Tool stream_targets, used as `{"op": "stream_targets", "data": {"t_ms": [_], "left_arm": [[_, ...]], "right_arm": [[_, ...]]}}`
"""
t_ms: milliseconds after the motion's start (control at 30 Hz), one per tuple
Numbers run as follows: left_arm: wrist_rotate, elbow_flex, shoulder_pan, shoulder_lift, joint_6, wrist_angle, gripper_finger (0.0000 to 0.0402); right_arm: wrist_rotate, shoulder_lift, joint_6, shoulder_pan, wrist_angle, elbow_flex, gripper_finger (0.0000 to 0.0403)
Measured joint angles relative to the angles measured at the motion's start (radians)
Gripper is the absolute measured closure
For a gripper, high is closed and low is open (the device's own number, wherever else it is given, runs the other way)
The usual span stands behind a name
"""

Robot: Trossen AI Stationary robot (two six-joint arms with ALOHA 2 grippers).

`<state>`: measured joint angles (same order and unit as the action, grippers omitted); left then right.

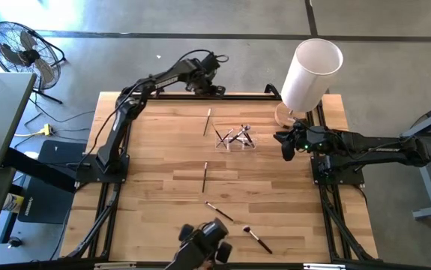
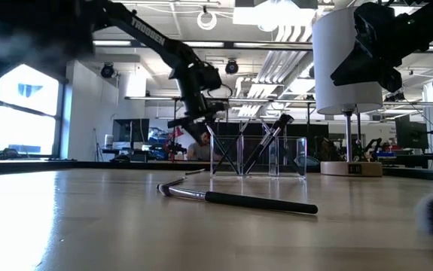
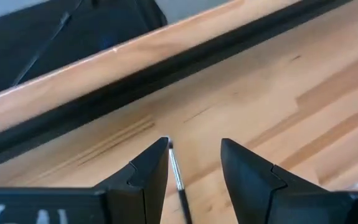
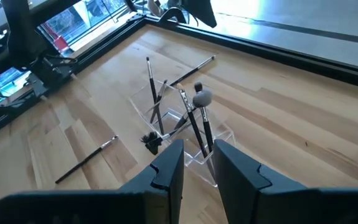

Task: Put items in baskets/containers
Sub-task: Put the eyeshadow brush into the middle section of the transparent organizer

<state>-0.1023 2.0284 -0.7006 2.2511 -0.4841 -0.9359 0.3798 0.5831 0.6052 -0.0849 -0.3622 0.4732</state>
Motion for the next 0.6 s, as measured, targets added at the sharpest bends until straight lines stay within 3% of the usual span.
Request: {"op": "stream_targets", "data": {"t_ms": [233, 600], "left_arm": [[-0.118, -0.005, -0.018, 0.097, -0.013, -0.059, 0.0257], [-0.28, -0.007, -0.048, 0.125, -0.019, -0.064, 0.0289]], "right_arm": [[0.027, 0.0, 0.001, 0.0, 0.0, 0.0, 0.0321], [0.037, 0.0, -0.003, 0.0, -0.003, 0.0, 0.0321]]}}
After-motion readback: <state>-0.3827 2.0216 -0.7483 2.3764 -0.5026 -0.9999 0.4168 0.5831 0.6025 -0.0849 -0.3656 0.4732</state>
